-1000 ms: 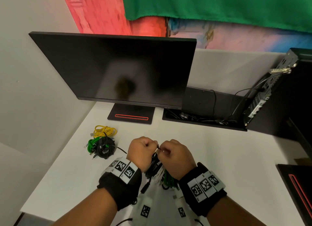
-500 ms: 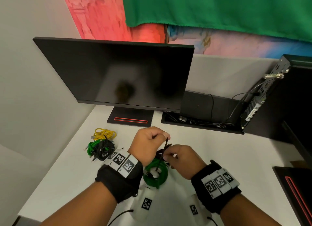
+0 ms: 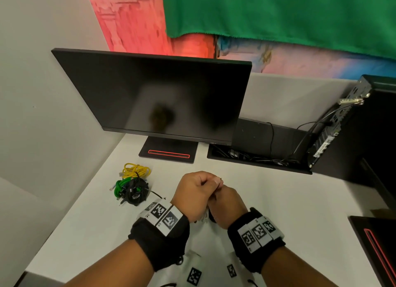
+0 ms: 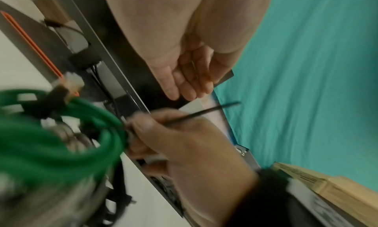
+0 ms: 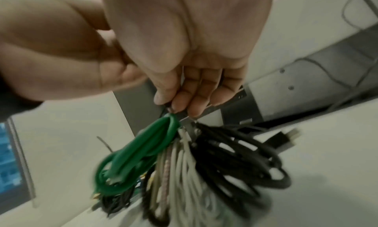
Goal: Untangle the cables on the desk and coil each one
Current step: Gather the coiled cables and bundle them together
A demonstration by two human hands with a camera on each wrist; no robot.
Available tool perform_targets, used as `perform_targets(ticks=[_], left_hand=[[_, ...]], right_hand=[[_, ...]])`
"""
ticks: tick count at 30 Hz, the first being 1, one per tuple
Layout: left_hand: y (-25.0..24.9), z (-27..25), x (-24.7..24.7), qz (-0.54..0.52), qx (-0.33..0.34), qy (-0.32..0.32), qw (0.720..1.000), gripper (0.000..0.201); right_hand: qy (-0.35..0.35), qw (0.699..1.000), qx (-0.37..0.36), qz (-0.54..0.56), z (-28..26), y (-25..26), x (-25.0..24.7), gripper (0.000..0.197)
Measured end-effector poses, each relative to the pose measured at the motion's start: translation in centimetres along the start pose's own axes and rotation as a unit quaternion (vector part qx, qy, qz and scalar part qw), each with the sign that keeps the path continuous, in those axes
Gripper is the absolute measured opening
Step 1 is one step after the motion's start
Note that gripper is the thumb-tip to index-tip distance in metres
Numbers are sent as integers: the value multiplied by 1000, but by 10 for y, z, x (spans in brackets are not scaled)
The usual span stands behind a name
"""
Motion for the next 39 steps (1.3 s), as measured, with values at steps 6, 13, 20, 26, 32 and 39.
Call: perform_targets(ticks=[6,13,20,26,32,39], left_hand=[[22,18,-27,103,3,91,990,63],[57,3,3,314,-61,202,926,48],[65,10,-18,438,-115,105,886,51],[55,-4,4,542,-70,162,822,46],[50,-11,5,546,-50,129,826,40],[39,-15,-8,529,-90,193,822,42]], right_hand=[[85,993,-71,-33,-3,3,-33,18],[48,984,-170,-33,-10,19,-34,17],[15,977,-212,-24,-36,20,-19,20],[-32,992,-120,6,-16,17,-28,16],[-72,990,-74,99,-4,14,-28,17],[71,984,-29,158,-16,5,-18,20]])
Point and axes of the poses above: each hand's wrist, its own z-axis towards the middle knuckle, its own x-axis out of the palm, y = z × x, the point moved 3 cm from there along z, towards the middle knuckle, and after that the axes turned 13 degrees about z, right-handed, at the moved point
